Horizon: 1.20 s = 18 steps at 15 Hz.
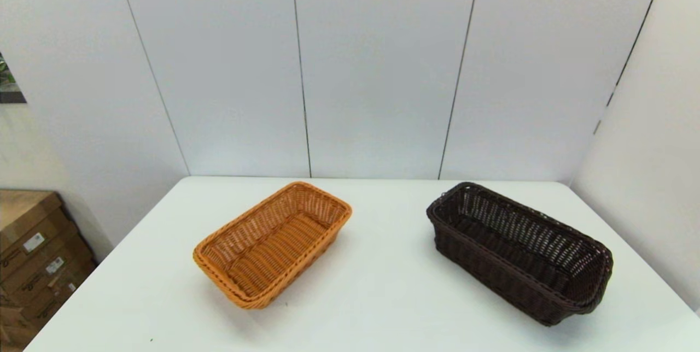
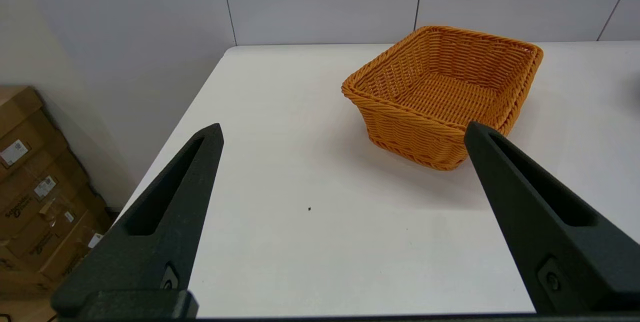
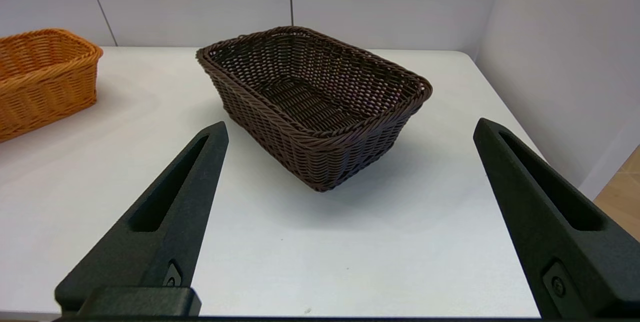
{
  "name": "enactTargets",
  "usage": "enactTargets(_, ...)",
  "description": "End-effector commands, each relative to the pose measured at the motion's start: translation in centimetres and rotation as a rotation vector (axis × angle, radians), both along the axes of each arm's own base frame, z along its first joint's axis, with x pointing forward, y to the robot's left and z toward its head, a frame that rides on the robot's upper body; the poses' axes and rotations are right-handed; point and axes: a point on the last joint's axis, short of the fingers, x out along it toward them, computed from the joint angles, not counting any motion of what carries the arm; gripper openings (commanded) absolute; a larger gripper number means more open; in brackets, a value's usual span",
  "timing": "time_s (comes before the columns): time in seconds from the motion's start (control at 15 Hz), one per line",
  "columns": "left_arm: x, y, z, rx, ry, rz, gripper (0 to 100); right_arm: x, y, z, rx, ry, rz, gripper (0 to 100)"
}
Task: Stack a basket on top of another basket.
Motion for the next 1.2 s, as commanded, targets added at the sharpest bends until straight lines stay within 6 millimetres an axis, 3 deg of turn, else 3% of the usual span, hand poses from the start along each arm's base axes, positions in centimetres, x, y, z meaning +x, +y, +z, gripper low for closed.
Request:
enactTargets(0.07,0.0,0.0,0.0,-0.001,0.0,0.002,100,0.0,0.0,0.0,0.0,-0.002,0.0,100)
enactTargets(0.53,-0.2,0.0,0.4,0.005,0.0,0.007,100,0.0,0.0,0.0,0.0,-0.002,0.0,100)
enactTargets(0.87,-0.8,0.0,4.1,-0.001,0.055,0.005,100,0.0,0.0,0.0,0.0,-0.002,0.0,100)
enactTargets(1.07,0.6,0.0,7.2,-0.007,0.123,0.01,100,0.0,0.0,0.0,0.0,-0.002,0.0,100)
enactTargets(1.2,2.6,0.0,9.5,-0.008,0.196,0.012,100,0.0,0.0,0.0,0.0,0.0,0.0,100)
